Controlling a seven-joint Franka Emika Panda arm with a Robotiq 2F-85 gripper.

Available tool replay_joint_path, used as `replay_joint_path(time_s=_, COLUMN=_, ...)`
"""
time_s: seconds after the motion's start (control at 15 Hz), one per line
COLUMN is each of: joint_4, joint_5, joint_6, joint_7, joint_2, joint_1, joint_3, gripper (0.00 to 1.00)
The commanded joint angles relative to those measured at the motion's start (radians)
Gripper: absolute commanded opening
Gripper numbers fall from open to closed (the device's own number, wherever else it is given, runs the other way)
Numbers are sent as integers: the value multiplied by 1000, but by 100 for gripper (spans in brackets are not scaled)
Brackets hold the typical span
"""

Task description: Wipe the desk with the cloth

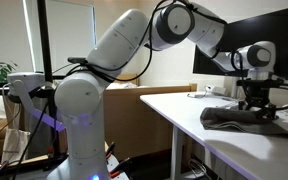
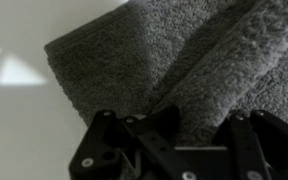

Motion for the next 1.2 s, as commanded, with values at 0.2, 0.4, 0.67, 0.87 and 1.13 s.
replay_joint_path(time_s=0.2, joint_4=41, joint_5=34, joint_6=2, joint_7=-26, joint_2=23, joint_1=-137, joint_3=-56, gripper=8)
replay_joint_path(time_s=0.4, joint_4=117, joint_5=50, joint_6=-14, joint_7=-34, joint_2=64, joint_1=-208, joint_3=-76, gripper=7)
replay_joint_path(time_s=0.67, joint_4=273, joint_5=86, joint_6=-30, joint_7=-46, joint_2=142, joint_1=-311, joint_3=-92, gripper=8)
replay_joint_path(time_s=0.87, joint_4=407, joint_5=92, joint_6=-2, joint_7=-43, joint_2=210, joint_1=-391, joint_3=-101, gripper=7)
replay_joint_path(time_s=1.13, joint_4=552, joint_5=84, joint_6=7, joint_7=-41, joint_2=288, joint_1=-492, joint_3=-97, gripper=7)
